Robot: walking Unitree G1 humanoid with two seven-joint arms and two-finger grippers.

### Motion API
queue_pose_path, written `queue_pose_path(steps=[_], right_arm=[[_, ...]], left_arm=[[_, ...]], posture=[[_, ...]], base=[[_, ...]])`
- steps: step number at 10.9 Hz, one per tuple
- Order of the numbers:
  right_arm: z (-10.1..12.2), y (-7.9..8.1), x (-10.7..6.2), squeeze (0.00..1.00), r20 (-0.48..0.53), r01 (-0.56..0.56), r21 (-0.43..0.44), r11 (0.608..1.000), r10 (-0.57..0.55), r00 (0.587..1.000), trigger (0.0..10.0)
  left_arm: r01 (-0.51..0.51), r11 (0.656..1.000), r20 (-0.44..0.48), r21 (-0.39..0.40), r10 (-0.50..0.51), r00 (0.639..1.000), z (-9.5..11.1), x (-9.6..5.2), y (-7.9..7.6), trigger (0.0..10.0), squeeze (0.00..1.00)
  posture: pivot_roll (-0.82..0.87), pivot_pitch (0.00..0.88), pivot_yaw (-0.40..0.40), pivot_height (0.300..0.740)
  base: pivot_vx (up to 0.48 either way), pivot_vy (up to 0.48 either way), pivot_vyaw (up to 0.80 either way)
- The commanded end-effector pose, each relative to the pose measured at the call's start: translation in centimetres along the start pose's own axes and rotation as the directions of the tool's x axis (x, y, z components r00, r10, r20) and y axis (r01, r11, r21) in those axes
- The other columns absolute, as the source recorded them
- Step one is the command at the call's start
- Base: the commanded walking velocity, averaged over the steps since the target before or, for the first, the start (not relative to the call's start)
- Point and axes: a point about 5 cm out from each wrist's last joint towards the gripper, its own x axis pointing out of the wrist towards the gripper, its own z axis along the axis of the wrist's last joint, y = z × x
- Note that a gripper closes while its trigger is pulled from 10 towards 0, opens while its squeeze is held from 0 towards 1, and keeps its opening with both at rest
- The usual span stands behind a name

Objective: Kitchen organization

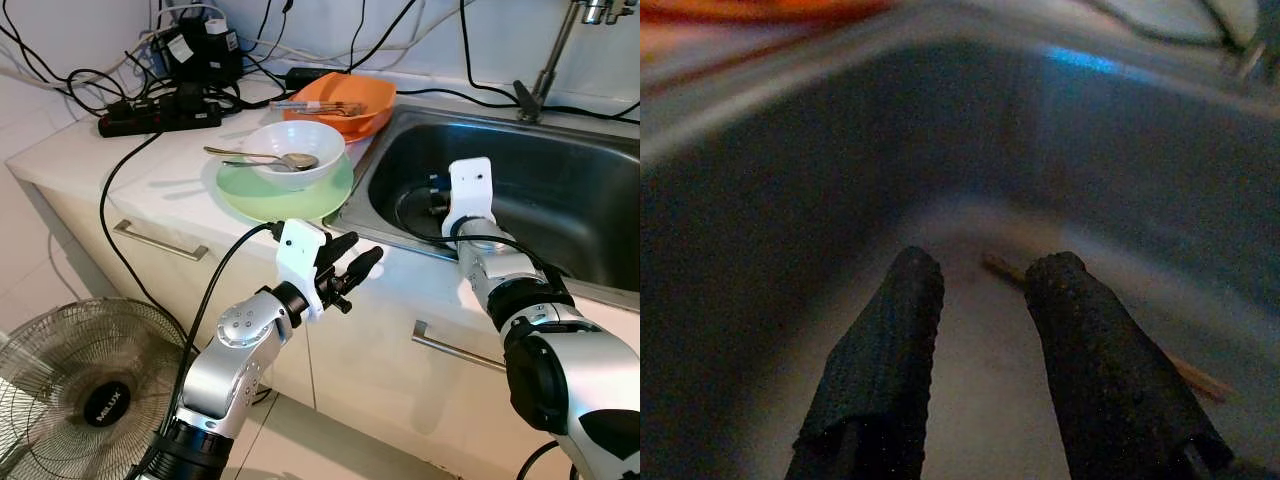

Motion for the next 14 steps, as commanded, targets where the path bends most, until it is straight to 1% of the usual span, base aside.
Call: queue_pose_path(steps=[1, 2, 4, 6, 7, 9, 10, 11, 12, 14], right_arm=[[2.8, 0.1, 0.1, 0.0, 0.149, 0.005, 0.031, 1.0, -0.01, 0.989, 10.0], [3.8, 0.1, -0.1, 0.0, 0.245, 0.002, 0.043, 0.999, -0.013, 0.97, 10.0], [4.7, -0.2, -0.7, 0.0, 0.372, 0.016, 0.094, 0.995, -0.05, 0.927, 10.0], [4.4, -0.3, -1.5, 0.0, 0.449, 0.024, 0.139, 0.99, -0.085, 0.89, 10.0], [3.9, 0.1, -2.3, 0.0, 0.498, 0.033, 0.122, 0.992, -0.09, 0.862, 10.0], [2.2, 0.8, -3.9, 0.0, 0.544, 0.035, 0.141, 0.989, -0.107, 0.833, 10.0], [1.7, 0.9, -4.3, 0.0, 0.548, 0.034, 0.145, 0.989, -0.109, 0.829, 10.0], [1.2, 1.2, -5.2, 0.0, 0.566, 0.03, 0.125, 0.992, -0.096, 0.819, 10.0], [0.9, 1.4, -5.9, 0.0, 0.575, 0.03, 0.131, 0.991, -0.1, 0.812, 10.0], [0.4, 1.8, -6.9, 0.0, 0.575, 0.024, 0.136, 0.99, -0.099, 0.812, 10.0]], left_arm=[[-0.025, 0.999, 0.019, 0.024, 0.025, 1.0, 0.4, -0.1, 0.3, 10.0, 0.0], [-0.076, 0.996, 0.042, 0.036, 0.075, 0.996, 0.7, 0.0, 0.8, 10.0, 0.0], [-0.129, 0.99, 0.068, 0.051, 0.125, 0.99, 1.1, 0.2, 1.5, 10.0, 0.0], [-0.164, 0.984, 0.079, 0.065, 0.158, 0.984, 1.2, 0.3, 2.0, 10.0, 0.0], [-0.188, 0.981, 0.092, 0.055, 0.183, 0.979, 1.3, 0.3, 2.2, 10.0, 0.0], [-0.227, 0.973, 0.119, 0.042, 0.221, 0.968, 1.5, 0.4, 2.6, 10.0, 0.0], [-0.237, 0.971, 0.126, 0.04, 0.23, 0.965, 1.6, 0.4, 2.7, 10.0, 0.0], [-0.261, 0.965, 0.138, 0.036, 0.254, 0.957, 1.7, 0.3, 3.0, 10.0, 0.0], [-0.281, 0.959, 0.148, 0.033, 0.274, 0.95, 1.8, 0.2, 3.3, 10.0, 0.0], [-0.305, 0.952, 0.161, 0.026, 0.297, 0.941, 1.8, 0.2, 3.6, 10.0, 0.0]], posture=[[0.12, 0.0, 0.064, 0.74], [0.12, 0.0, 0.063, 0.74], [0.11, 0.0, 0.066, 0.74], [0.1, 0.0, 0.07, 0.74], [0.08, 0.0, 0.076, 0.74], [0.08, 0.0, 0.074, 0.74], [0.08, 0.0, 0.074, 0.74], [0.08, 0.0, 0.071, 0.74], [0.08, 0.0, 0.069, 0.74], [0.08, 0.0, 0.066, 0.74]], base=[[0.0, 0.0, 0.0], [0.0, 0.0, 0.0], [0.0, 0.0, 0.0], [0.0, 0.0, 0.0], [0.0, 0.0, 0.0], [0.0, 0.0, 0.0], [0.0, 0.0, 0.0], [0.0, 0.0, 0.0], [0.0, 0.0, 0.0], [0.0, 0.0, 0.0]])
